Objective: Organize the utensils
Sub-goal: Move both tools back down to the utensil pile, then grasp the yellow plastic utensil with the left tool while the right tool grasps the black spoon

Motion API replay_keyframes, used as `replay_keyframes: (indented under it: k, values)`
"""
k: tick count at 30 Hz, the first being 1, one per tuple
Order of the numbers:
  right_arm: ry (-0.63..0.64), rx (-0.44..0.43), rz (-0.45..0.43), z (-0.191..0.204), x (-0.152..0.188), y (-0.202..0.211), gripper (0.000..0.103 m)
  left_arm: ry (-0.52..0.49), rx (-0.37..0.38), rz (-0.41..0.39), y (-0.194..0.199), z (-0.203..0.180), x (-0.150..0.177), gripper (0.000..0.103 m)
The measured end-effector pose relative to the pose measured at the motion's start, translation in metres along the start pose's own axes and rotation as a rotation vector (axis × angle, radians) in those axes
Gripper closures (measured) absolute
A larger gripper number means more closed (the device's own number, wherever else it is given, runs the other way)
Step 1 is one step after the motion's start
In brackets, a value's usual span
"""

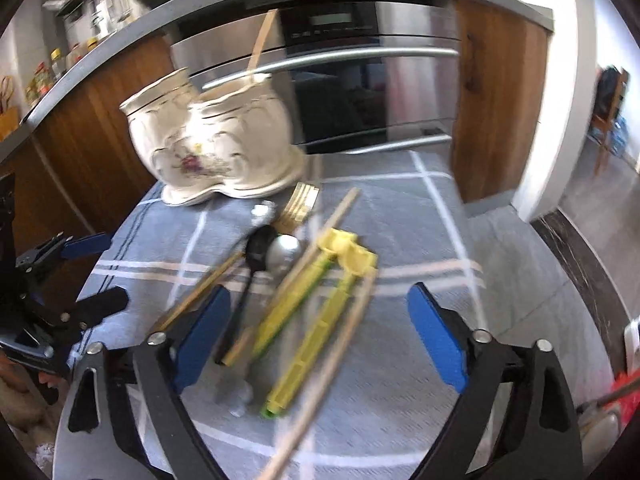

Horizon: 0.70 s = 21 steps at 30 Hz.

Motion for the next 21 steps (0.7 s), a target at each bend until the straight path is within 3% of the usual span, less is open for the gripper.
replay_keyframes:
  k: [4,7,14,21]
  values:
    - [0.089,0.013,0.014,0.017,-0.006,-0.016,0.046,0.0,0.006,-0.001,0.001,0.002,0.001,0.006]
    - [0.124,-0.015,0.037,0.026,-0.012,-0.03,0.055,0.005,0.008,-0.002,0.001,0.005,0.001,0.006]
    - [0.205,0.022,0.089,0.03,-0.023,-0.064,0.061,0.034,0.018,-0.006,0.003,0.015,0.002,0.006]
    - [0.22,-0.02,0.143,0.036,-0.019,-0.083,0.062,0.051,0.023,0.0,0.0,0.021,0.004,0.006]
Point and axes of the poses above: each gripper's, at about its wrist camera, not at the fingertips, and y roughly against the way its jaws point, z to its left, x to its underside, the point moved 10 cm from there along -y, roughly the way its jaws point, and after that the axes turned 9 degrees about -y, right-handed, at the moved point
